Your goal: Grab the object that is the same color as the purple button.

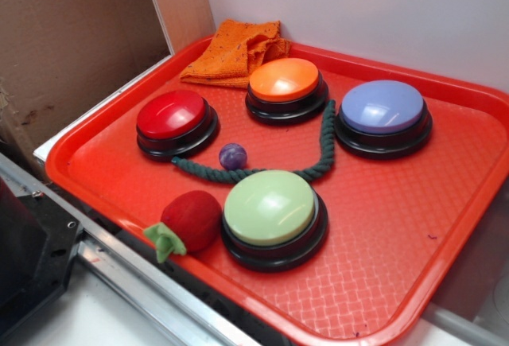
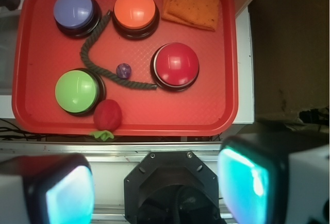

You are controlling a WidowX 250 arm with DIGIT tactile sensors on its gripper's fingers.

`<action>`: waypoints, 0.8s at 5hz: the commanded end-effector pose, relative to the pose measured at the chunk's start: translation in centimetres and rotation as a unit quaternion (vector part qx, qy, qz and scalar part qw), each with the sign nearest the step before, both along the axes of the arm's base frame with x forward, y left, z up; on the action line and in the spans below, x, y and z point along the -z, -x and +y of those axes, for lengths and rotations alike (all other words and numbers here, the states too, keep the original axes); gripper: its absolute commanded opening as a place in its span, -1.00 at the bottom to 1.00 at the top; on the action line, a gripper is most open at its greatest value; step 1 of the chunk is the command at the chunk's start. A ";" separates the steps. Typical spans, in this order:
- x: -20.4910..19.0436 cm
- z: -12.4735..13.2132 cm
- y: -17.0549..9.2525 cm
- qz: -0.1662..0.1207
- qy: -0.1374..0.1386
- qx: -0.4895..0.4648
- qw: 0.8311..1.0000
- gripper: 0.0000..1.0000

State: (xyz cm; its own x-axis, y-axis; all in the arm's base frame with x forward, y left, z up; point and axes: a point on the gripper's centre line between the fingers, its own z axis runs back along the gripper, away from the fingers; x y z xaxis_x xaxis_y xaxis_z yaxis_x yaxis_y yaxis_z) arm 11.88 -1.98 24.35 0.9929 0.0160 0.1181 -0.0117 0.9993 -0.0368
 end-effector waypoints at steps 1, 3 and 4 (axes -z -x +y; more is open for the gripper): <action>0.0 0.0 0.0 0.000 0.000 0.000 1.000 1.00; 2.4 -1.7 -2.4 -0.031 0.009 -0.067 0.997 1.00; 4.2 -2.3 -3.8 -0.051 0.027 -0.127 0.990 1.00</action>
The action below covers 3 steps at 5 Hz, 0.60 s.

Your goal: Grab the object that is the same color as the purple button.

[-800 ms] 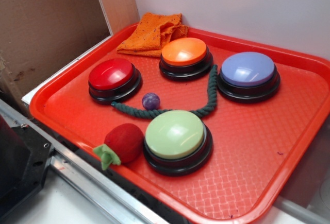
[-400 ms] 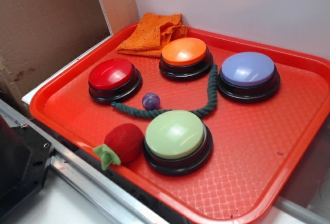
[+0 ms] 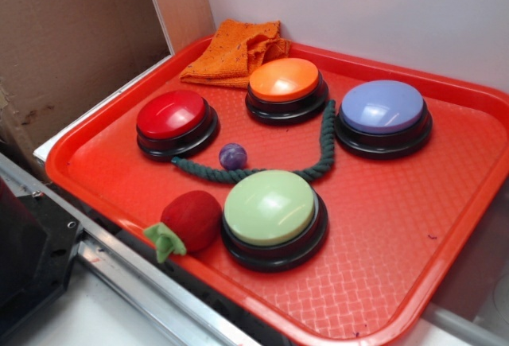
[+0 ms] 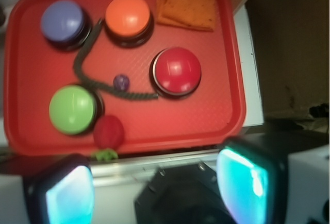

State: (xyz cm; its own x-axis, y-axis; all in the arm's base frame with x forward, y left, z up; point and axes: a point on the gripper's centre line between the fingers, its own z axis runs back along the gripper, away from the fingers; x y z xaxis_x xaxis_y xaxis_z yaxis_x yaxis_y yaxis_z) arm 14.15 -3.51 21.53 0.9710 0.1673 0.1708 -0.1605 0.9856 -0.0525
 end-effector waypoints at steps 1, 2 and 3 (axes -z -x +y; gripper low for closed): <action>4.0 -0.9 -3.1 -0.067 0.048 -0.169 0.982 1.00; 6.9 -1.4 -4.3 -0.082 0.059 -0.251 0.963 1.00; 9.6 -2.1 -5.5 -0.092 0.075 -0.289 0.950 1.00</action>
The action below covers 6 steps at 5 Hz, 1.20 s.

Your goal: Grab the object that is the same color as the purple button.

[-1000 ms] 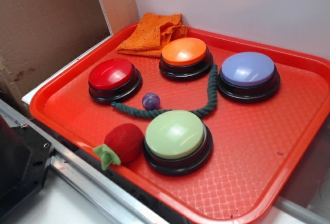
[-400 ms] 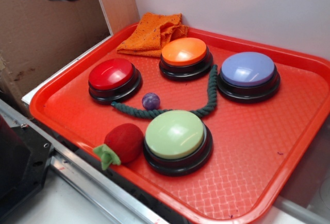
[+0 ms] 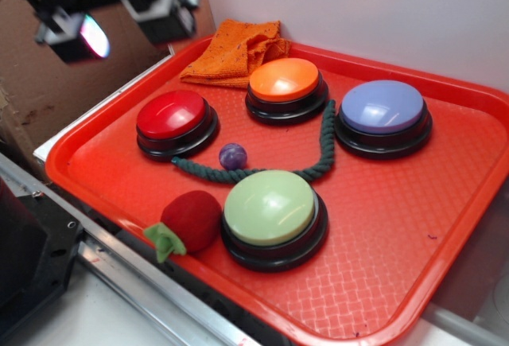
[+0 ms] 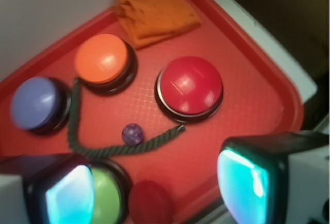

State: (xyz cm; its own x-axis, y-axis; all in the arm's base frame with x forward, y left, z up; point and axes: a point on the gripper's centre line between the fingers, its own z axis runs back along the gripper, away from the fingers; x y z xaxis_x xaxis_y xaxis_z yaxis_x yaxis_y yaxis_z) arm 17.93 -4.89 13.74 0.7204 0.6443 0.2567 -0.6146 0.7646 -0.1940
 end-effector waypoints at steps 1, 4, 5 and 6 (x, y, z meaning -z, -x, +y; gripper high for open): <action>4.0 -1.2 -3.0 -0.036 0.037 -0.043 0.998 1.00; 8.6 -1.4 -5.8 0.004 0.047 -0.035 0.998 1.00; 9.7 -1.5 -6.5 0.017 0.049 -0.029 0.998 1.00; 10.6 -2.1 -7.2 0.031 0.066 -0.020 0.997 1.00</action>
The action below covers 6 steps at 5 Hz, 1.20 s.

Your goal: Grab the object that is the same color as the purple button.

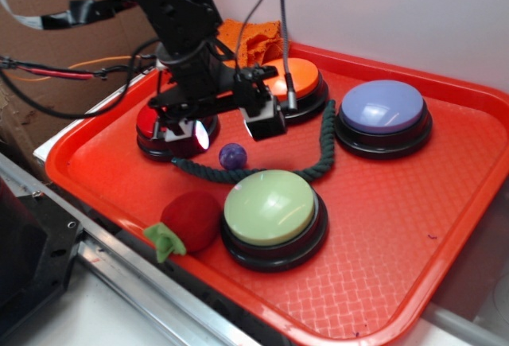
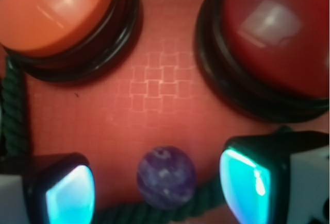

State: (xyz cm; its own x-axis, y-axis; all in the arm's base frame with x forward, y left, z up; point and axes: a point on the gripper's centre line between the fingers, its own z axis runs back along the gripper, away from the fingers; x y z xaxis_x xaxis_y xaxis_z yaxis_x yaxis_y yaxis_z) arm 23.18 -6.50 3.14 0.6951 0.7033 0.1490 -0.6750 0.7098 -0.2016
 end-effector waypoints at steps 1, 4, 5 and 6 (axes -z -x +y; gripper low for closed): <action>0.6 -0.7 -2.0 0.005 0.023 0.016 1.000 1.00; 1.3 -1.2 -1.5 0.032 0.034 0.010 0.999 -1.00; 1.0 -1.4 -1.3 0.029 0.033 0.007 0.999 -1.00; 0.5 -1.5 -1.1 0.021 0.019 0.009 1.000 -1.00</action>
